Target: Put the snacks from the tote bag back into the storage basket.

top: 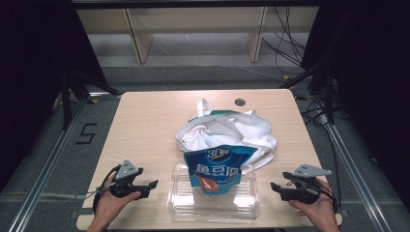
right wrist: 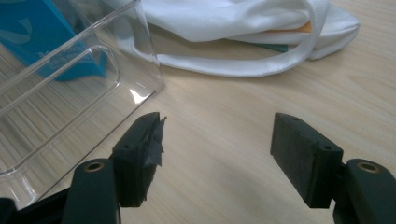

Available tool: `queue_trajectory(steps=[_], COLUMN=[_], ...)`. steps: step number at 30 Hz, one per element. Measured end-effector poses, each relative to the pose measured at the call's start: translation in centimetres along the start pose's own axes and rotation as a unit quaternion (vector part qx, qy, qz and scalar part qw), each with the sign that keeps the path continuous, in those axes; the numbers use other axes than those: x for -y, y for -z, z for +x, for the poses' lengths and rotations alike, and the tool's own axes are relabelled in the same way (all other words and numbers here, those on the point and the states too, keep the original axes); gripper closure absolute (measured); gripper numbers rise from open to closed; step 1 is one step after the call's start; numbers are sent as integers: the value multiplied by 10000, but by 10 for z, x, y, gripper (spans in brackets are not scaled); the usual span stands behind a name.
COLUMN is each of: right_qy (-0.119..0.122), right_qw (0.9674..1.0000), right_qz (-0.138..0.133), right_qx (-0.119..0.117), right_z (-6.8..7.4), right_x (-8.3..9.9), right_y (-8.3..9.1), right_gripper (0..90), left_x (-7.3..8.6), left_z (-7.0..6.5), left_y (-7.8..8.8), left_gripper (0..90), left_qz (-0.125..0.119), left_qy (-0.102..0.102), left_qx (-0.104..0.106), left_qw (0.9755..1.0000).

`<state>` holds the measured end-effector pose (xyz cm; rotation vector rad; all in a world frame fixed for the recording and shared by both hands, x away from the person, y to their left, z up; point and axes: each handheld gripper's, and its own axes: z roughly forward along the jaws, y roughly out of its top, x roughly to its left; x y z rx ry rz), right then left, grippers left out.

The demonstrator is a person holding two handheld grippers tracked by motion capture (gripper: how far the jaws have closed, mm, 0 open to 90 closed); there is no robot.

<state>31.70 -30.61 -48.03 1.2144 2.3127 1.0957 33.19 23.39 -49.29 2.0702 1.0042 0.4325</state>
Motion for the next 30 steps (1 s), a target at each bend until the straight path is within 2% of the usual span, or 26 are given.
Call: queue_trajectory(steps=[3, 4, 5, 8, 9, 10, 11, 15, 20, 21, 22, 27, 30], right_qy=[-55, -247, -44, -79, -174, -44, -227, -19, -33, 1, -36, -14, -49], right_qw=[10000, 9996, 10000, 10000, 9998, 10000, 9997, 10000, 10000, 9999, 10000, 10000, 9999], right_qz=[24, 124, 11, -2, 41, 4, 62, 83, 74, 75, 78, 75, 92], right_qx=[9, 55, 21, 32, 40, 22, 47, 39, 37, 97, 20, 51, 56], right_z=[1, 4, 0, 1, 4, 1, 5, 2, 3, 3, 3, 1, 1], right_x=[3, 4, 5, 8, 9, 10, 11, 13, 14, 14, 14, 15, 15], right_y=[1, 3, 2, 4, 5, 5, 6, 4, 4, 3, 4, 4, 5], right_gripper=[329, 325, 325, 324, 324, 324, 324, 324, 322, 322, 322, 320, 320], left_x=[0, 0, 0, 0, 0, 0, 0, 1, 0, 1, 0, 0, 0], left_z=[0, 0, -2, -1, -1, -1, -1, -2, -3, -3, -3, -1, -1], left_y=[0, 0, -2, -1, -1, -1, -1, -2, -2, -2, -2, -2, -2], left_gripper=[236, 237, 237, 237, 237, 236, 237, 236, 236, 236, 236, 237, 237], left_qz=[1, 5, -72, -5, -8, -5, -8, -24, -22, -33, -22, -30, -48], left_qy=[8, 9, 98, 44, 54, 46, 51, 142, 144, 139, 138, 60, 81], left_qx=[-4, -1, -11, 0, 3, 3, 4, 15, -7, -12, -7, -24, -36], left_qw=[10000, 10000, 9999, 10000, 10000, 10000, 10000, 9999, 9999, 9999, 9999, 10000, 9999])
